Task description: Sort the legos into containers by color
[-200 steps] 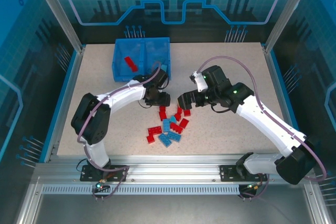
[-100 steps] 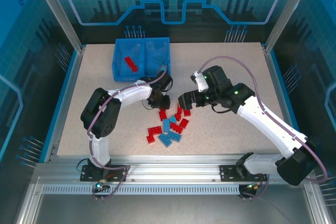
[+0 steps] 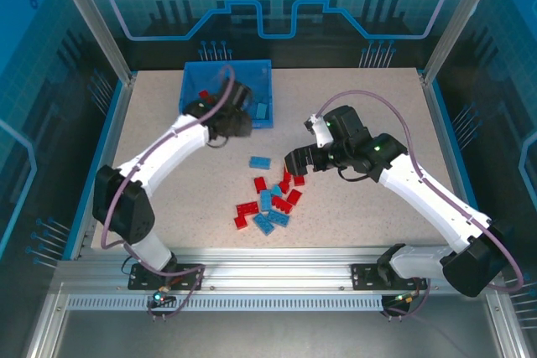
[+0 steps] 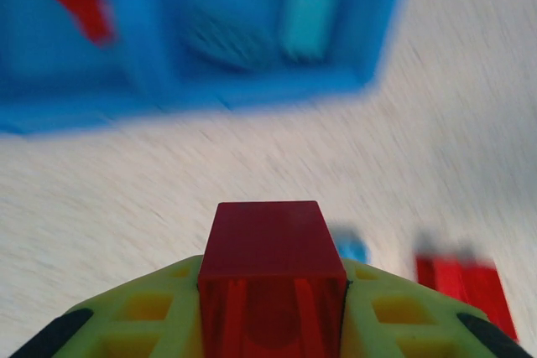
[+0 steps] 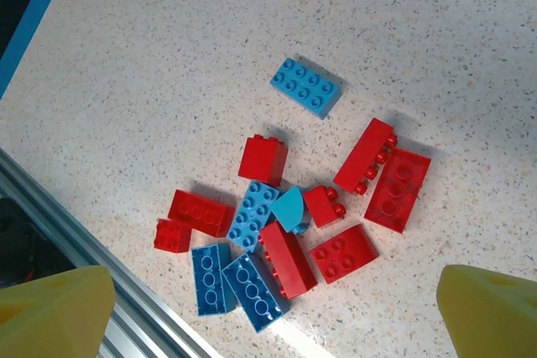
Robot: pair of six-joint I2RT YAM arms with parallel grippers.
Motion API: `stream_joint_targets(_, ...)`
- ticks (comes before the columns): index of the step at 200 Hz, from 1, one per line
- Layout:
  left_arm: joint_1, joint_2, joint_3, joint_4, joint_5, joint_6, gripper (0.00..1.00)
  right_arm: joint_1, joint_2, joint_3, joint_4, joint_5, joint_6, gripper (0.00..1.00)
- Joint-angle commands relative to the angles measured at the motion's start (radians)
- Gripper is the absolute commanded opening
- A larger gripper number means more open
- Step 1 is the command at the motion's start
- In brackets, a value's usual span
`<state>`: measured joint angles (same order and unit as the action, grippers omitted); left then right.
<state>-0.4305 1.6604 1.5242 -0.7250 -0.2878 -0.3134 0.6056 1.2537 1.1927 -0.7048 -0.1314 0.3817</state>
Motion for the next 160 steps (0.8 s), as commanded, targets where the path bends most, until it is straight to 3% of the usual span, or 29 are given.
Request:
stream_joint_targets(1, 0.136, 0.064, 0.099, -0.001, -0.175, 0.063, 0.27, -0.012, -0.023, 0.004, 0.028, -0.008, 0.019, 1.00)
stream_joint_targets(33, 0.277, 0.317, 0.326, -0.008, -0.139, 0.042, 0.27, -0.009, -0.038, 0.002, 0.027, -0.007, 0.027, 1.00)
stream_joint_targets(63, 0.328, 0.582, 0.608, -0.136, -0.125, -0.015, 0.27, -0.006, -0.065, -0.001, 0.018, 0.006, 0.033, 1.00)
stream_joint_targets(82, 0.341, 0.674, 0.689, -0.152, -0.094, -0.045, 0.28, -0.004, -0.083, -0.009, 0.013, 0.014, 0.038, 1.00)
stream_joint_targets(113, 0.343, 0.717, 0.714, -0.151, -0.060, -0.078, 0.42, -0.004, -0.089, -0.010, 0.007, 0.019, 0.039, 1.00)
stream_joint_targets(160, 0.343, 0.638, 0.679, -0.151, -0.024, -0.088, 0.48, -0.004, -0.063, 0.001, 0.018, 0.016, 0.037, 1.00)
